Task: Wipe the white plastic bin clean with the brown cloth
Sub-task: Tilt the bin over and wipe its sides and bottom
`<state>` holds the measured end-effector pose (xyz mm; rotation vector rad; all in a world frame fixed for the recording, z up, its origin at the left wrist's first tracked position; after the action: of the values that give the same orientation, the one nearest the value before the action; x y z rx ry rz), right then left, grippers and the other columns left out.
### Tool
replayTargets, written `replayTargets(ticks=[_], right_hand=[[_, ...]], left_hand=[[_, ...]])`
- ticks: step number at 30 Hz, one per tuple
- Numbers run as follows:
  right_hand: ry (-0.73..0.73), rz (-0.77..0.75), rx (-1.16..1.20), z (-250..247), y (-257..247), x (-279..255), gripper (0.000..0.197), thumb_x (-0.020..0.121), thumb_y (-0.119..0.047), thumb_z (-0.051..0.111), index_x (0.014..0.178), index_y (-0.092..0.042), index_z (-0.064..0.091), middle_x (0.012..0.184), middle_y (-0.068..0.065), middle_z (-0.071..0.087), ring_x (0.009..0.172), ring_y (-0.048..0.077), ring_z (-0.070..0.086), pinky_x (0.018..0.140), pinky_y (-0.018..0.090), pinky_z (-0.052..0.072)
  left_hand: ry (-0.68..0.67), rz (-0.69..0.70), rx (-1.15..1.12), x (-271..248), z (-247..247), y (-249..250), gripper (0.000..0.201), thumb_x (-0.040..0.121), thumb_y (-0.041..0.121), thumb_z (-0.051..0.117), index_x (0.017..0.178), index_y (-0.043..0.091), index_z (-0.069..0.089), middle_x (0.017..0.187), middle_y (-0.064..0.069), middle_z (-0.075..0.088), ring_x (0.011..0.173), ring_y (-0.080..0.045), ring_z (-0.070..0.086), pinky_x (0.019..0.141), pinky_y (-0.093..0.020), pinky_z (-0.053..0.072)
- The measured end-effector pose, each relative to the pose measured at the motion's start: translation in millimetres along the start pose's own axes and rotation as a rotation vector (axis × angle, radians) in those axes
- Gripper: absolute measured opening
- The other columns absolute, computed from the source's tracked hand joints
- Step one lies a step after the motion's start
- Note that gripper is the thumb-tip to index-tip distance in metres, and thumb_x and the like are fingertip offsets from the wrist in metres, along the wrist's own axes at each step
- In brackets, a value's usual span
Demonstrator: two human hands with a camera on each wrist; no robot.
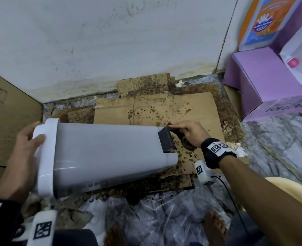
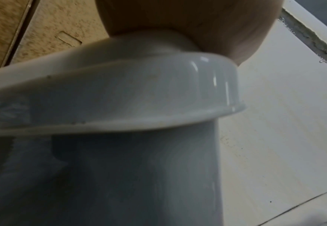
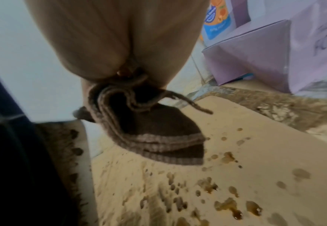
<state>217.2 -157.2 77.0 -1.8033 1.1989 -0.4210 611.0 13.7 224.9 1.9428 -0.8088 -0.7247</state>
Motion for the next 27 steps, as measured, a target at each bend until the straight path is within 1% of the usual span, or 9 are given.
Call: replayTargets(ticks=[3, 7, 10, 13, 18, 22, 23, 25, 27], right_hand=[[0.096, 0.112, -0.034, -12.1, 12.2, -6.4, 0.043, 0.093, 0.007, 0.044, 0.107, -0.021, 0.074, 0.123, 0.003, 0.066, 0.116, 0.022, 0.058, 0.097, 0.023, 0.041], [0.180, 0.171, -0.005, -36.5, -3.5, -2.2, 0.043, 0.096, 0.001, 0.042, 0.112, -0.025, 0.072, 0.126, 0.003, 0.065, 0.115, 0.024, 0.058, 0.093, 0.025, 0.044], [0.073, 0.055, 0.015, -42.2, -48.0, 9.6, 0.043, 0.097, -0.003, 0.043, 0.108, -0.035, 0.070, 0.119, -0.004, 0.065, 0.103, 0.023, 0.062, 0.084, 0.029, 0.050], [-0.133, -0.085, -0.082, -30.7, -88.3, 27.3, 0.044, 0.098, -0.003, 0.044, 0.109, -0.038, 0.069, 0.124, -0.005, 0.064, 0.103, 0.022, 0.061, 0.089, 0.035, 0.051], [-0.445, -0.065, -0.322, -10.6, -91.4, 38.6, 0.045, 0.099, -0.003, 0.042, 0.119, -0.035, 0.066, 0.126, -0.011, 0.060, 0.106, 0.021, 0.058, 0.091, 0.035, 0.050], [-0.365, 0.009, -0.308, -12.7, -72.1, 28.7, 0.047, 0.098, 0.000, 0.040, 0.121, -0.033, 0.065, 0.129, -0.006, 0.061, 0.103, 0.014, 0.054, 0.073, 0.014, 0.043], [-0.356, 0.032, -0.320, -15.0, -68.4, 27.3, 0.048, 0.098, 0.002, 0.039, 0.120, -0.032, 0.066, 0.128, -0.005, 0.061, 0.102, 0.013, 0.052, 0.070, 0.015, 0.040], [-0.352, 0.069, -0.373, -21.8, -63.7, 26.5, 0.048, 0.097, 0.003, 0.038, 0.118, -0.028, 0.067, 0.128, -0.002, 0.063, 0.099, 0.014, 0.051, 0.077, 0.022, 0.039], [-0.310, 0.110, -0.399, -31.7, -63.6, 26.0, 0.044, 0.097, 0.002, 0.037, 0.118, -0.023, 0.067, 0.127, 0.002, 0.063, 0.099, 0.015, 0.050, 0.080, 0.025, 0.037]], left_hand=[[0.042, 0.004, -0.017, -0.5, -2.5, -4.2, 0.040, 0.106, 0.019, 0.042, 0.145, 0.022, 0.044, 0.129, 0.006, 0.056, 0.095, -0.001, 0.056, 0.069, -0.027, 0.040], [0.023, 0.026, 0.011, -9.8, -4.4, -4.8, 0.030, 0.105, 0.024, 0.043, 0.129, 0.041, 0.047, 0.135, 0.004, 0.052, 0.106, -0.016, 0.055, 0.079, -0.035, 0.044], [0.025, 0.032, 0.013, -17.5, -0.5, 1.3, 0.029, 0.106, 0.023, 0.042, 0.129, 0.041, 0.043, 0.132, 0.004, 0.050, 0.110, -0.020, 0.053, 0.085, -0.037, 0.043], [0.026, 0.049, -0.001, -22.7, 0.8, 4.4, 0.028, 0.105, 0.025, 0.043, 0.131, 0.036, 0.045, 0.130, 0.007, 0.052, 0.102, -0.010, 0.057, 0.077, -0.031, 0.042], [0.015, 0.023, -0.053, -23.3, 1.3, 5.1, 0.030, 0.106, 0.019, 0.042, 0.131, 0.034, 0.043, 0.119, 0.010, 0.055, 0.097, -0.007, 0.056, 0.077, -0.034, 0.044], [0.009, 0.025, -0.058, -26.5, 2.5, 5.3, 0.028, 0.103, 0.028, 0.047, 0.127, 0.042, 0.046, 0.116, 0.024, 0.054, 0.103, -0.008, 0.056, 0.094, -0.042, 0.042], [0.004, 0.021, -0.063, -27.5, 2.9, 6.4, 0.027, 0.101, 0.031, 0.048, 0.122, 0.047, 0.048, 0.114, 0.025, 0.053, 0.105, -0.011, 0.056, 0.095, -0.043, 0.042], [-0.001, 0.026, -0.059, -28.6, 3.5, 9.8, 0.024, 0.101, 0.032, 0.048, 0.115, 0.052, 0.049, 0.117, 0.017, 0.055, 0.114, -0.021, 0.054, 0.097, -0.045, 0.042], [-0.006, 0.024, -0.054, -29.9, 3.5, 11.9, 0.024, 0.099, 0.034, 0.049, 0.119, 0.047, 0.047, 0.125, 0.006, 0.053, 0.118, -0.024, 0.052, 0.098, -0.047, 0.043]])
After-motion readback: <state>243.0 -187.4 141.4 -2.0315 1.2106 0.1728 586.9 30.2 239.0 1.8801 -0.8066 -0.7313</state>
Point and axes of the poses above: each hand's wrist, its own x-axis towards the middle knuckle, its own z-axis out of the palm, y = z × x, the point moved 2 cm from there along x, towards the middle knuckle
